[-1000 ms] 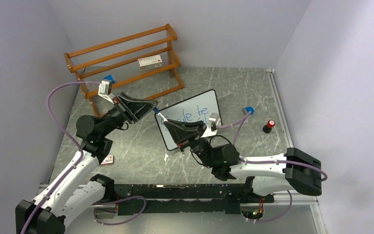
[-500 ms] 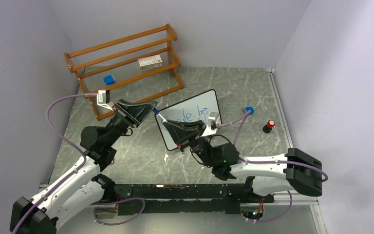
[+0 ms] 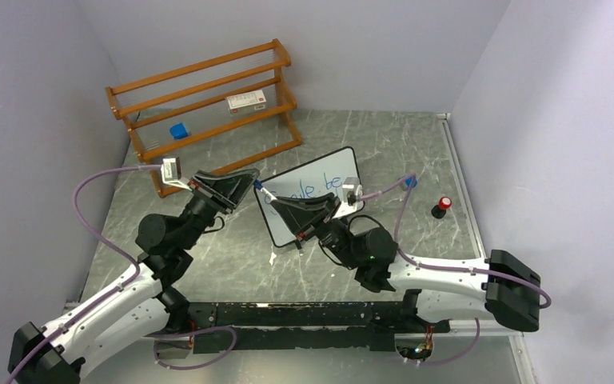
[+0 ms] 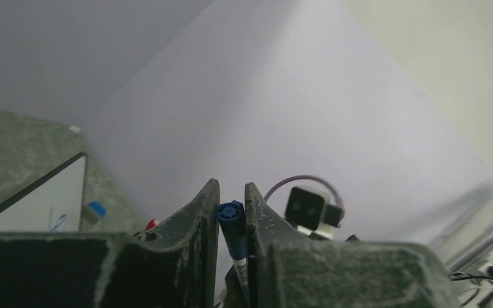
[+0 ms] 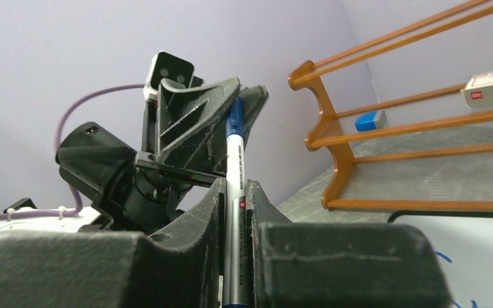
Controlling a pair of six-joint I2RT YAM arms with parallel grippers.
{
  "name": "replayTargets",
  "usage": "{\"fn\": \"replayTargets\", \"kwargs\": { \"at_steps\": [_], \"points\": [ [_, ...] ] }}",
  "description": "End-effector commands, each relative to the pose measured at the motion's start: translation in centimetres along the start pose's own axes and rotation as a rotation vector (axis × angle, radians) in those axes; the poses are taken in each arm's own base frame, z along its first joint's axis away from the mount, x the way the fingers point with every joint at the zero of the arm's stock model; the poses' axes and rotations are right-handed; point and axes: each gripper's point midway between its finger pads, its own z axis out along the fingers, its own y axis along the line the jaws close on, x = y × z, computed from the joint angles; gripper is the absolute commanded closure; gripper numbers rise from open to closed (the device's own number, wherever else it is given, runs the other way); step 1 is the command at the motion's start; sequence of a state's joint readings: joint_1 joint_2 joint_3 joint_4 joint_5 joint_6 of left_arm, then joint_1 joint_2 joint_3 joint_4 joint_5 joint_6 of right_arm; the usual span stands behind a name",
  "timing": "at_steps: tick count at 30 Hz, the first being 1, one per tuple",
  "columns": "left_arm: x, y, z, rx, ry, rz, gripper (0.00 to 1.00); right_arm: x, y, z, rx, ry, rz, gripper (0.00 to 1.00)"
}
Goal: Write a sentence on the whiteboard
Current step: Close the whiteboard marker at the center of the board, then place the whiteboard marker at the center of the board.
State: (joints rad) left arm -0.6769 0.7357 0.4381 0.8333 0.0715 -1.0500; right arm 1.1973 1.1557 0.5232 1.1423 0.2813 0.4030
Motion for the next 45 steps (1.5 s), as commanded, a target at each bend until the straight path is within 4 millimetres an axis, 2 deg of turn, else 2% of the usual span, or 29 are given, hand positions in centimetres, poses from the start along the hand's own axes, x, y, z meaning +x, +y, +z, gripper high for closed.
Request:
{"fn": "replayTargets", "kwargs": {
  "at_steps": [1,5,9,14,19,25,29,33,38,43,45],
  "points": [
    [6.0,2.9,-2.2,-0.125,0.288,0.094,0.73,-2.0,-4.5,-0.2,0.187,-0.021,-0.052,1.0],
    [4.1,4.3,-2.0,-0.235,0.238,0.198,0.6,-2.5,-7.3,-1.5,0.278,0.031,-0.092,1.0],
    [2.4,5.1,-2.2,-0.33,0.224,0.316,0.56,-2.8,-10.0,-3.3,0.388,0.084,-0.116,1.0],
    [-0.3,5.9,-3.4,-0.457,0.215,0.488,0.45,-3.3,-14.3,-6.4,0.605,0.169,-0.194,1.0],
    [-3.1,7.3,-6.4,-0.624,0.234,0.672,0.29,-4.3,-19.1,-11.4,0.861,0.215,-0.263,1.0],
    [-5.3,8.6,-10.0,-0.753,0.218,0.79,0.09,-5.4,-23.8,-19.4,1.204,0.2,-0.294,1.0],
    [-5.5,9.5,-11.7,-0.796,0.214,0.815,0.04,-4.2,-25.4,-23.4,1.336,0.223,-0.277,1.0],
    [-5.4,10.5,-12.9,-0.824,0.203,0.823,0.03,-2.1,-26.5,-26.0,1.416,0.254,-0.211,1.0],
    [-5.1,11.0,-13.6,-0.826,0.195,0.813,0.03,-0.2,-27.2,-27.6,1.459,0.259,-0.141,0.97],
    [-5.7,10.9,-14.0,-0.848,0.18,0.824,0.03,1.6,-28.2,-29.7,1.55,0.265,-0.097,0.92],
    [-5.9,10.7,-14.2,-0.849,0.168,0.823,0.03,1.7,-28.3,-30.0,1.575,0.254,-0.083,0.9]
  ]
}}
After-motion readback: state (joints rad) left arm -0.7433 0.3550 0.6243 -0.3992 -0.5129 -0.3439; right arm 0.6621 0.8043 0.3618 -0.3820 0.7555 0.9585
